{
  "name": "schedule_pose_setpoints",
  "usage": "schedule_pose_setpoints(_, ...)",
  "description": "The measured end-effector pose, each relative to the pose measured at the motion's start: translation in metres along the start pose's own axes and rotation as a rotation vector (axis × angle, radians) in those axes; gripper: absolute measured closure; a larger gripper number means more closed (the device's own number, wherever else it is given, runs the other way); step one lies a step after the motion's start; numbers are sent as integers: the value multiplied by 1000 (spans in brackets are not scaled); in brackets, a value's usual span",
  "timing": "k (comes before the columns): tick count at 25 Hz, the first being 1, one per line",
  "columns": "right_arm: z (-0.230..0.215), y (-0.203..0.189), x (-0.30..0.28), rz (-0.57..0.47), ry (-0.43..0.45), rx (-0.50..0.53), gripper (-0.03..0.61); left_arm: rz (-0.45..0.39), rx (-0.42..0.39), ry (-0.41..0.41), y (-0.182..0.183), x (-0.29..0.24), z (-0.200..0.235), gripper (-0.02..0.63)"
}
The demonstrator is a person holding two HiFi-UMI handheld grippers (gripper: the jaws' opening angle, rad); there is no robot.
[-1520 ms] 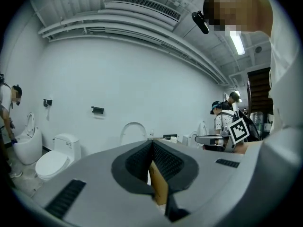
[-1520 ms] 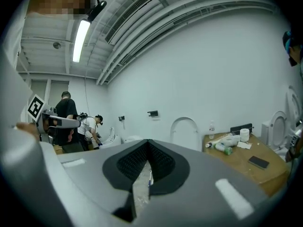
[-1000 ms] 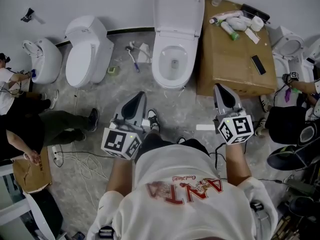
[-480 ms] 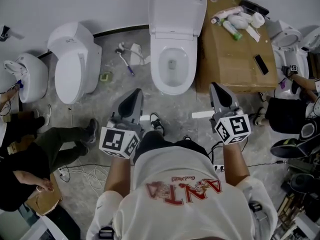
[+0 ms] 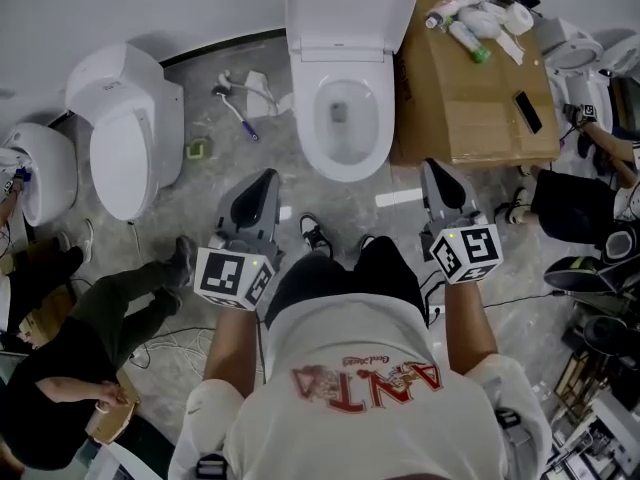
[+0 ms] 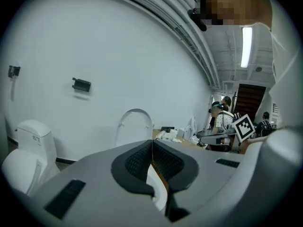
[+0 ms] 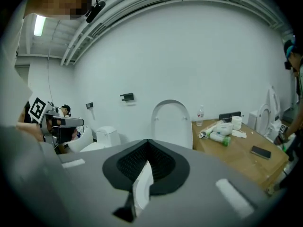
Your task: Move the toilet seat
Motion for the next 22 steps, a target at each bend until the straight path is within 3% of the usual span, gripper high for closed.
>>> schedule_pose_setpoints(4, -12, -26, -22, 50, 4, -56, 576, 35, 78, 20, -34, -16, 8, 603)
schedule_pose_setpoints(13, -50, -100, -75, 167, 55, -124, 575, 97, 169, 106, -95, -66, 20, 603)
schedule_pose_setpoints(18, -58, -146, -102, 236, 78, -119, 574, 167, 257, 74, -144, -93, 33, 598)
schedule_pose_setpoints(20, -61, -167, -115, 271, 90, -123, 571, 167, 317, 56, -167, -104, 40, 506)
schedule_pose_setpoints(22, -64, -190, -125, 313, 86, -141, 541, 180, 356, 67, -190, -111, 46, 492)
Point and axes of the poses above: the fingertips, and each gripper's own axes: x backward along the fingers, z to its left, y out of its top, the point moved 9 cm from there along x, backward along the fingers, and after that the axes turned 9 degrees about -y, right-handed, at the moved point
